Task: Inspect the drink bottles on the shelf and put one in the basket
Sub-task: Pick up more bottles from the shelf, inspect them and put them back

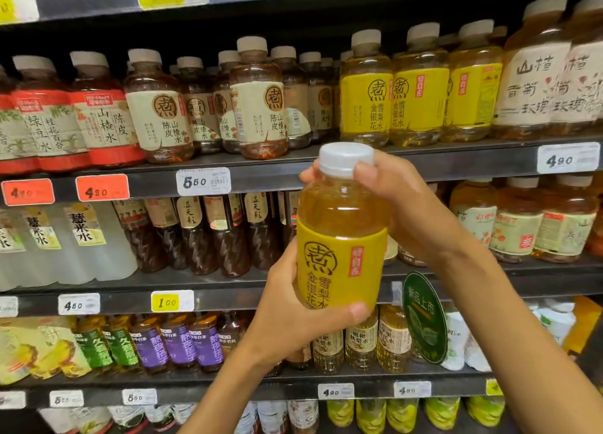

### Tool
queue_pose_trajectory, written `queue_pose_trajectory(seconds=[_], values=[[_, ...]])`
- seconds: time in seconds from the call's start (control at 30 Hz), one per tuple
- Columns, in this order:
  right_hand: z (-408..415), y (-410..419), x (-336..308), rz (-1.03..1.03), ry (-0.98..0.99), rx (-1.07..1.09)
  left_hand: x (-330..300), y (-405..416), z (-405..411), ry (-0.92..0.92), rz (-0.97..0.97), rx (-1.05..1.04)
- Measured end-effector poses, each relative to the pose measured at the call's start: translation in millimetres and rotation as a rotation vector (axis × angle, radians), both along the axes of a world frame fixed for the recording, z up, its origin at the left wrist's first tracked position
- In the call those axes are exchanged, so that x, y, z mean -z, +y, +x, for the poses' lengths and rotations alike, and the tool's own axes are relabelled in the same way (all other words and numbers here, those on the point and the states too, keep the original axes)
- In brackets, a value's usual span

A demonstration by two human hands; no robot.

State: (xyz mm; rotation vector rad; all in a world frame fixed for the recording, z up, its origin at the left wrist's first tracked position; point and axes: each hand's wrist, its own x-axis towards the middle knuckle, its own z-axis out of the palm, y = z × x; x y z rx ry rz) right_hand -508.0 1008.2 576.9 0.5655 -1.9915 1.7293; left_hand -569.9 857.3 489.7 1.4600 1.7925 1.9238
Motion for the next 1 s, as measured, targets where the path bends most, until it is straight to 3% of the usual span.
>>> queue_pose_trajectory(seconds=[0.13, 0.2, 0.3, 0.43, 0.57, 0.7, 0.83, 1.0], values=[[-12, 3, 3, -0.186, -0.101, -0.224, -6, -5, 2, -0.141, -0.125, 0.171], [-16, 2, 7, -0.283, -0.11, -0.23, -9, -4, -1, -0.154, -0.16, 0.191], [-17, 1, 7, -0.356, -0.131, -0.088, -12, -5, -5, -0.194, -0.177, 0.173], [-14, -3, 2, -0.298, -0.109, 0.16, -13, -3, -4, -0.198, -0.151, 0.093], [-15, -8, -1, -0.26, -0.166, 0.247, -7, 6, 3, -0.216, -0.098, -0.012], [-14, 2, -8, -0.228, -0.246, 0.068, -9, -2, 1, -0.447, -0.039, 0.146], [-20, 3, -5, -0.383, -0.312, -0.126, -2, -1, 1, -0.71, 0.017, 0.45], [-25, 1, -8, -0.477, -0.282, -0.178, -4, 0, 4, -0.72, 0.016, 0.469]])
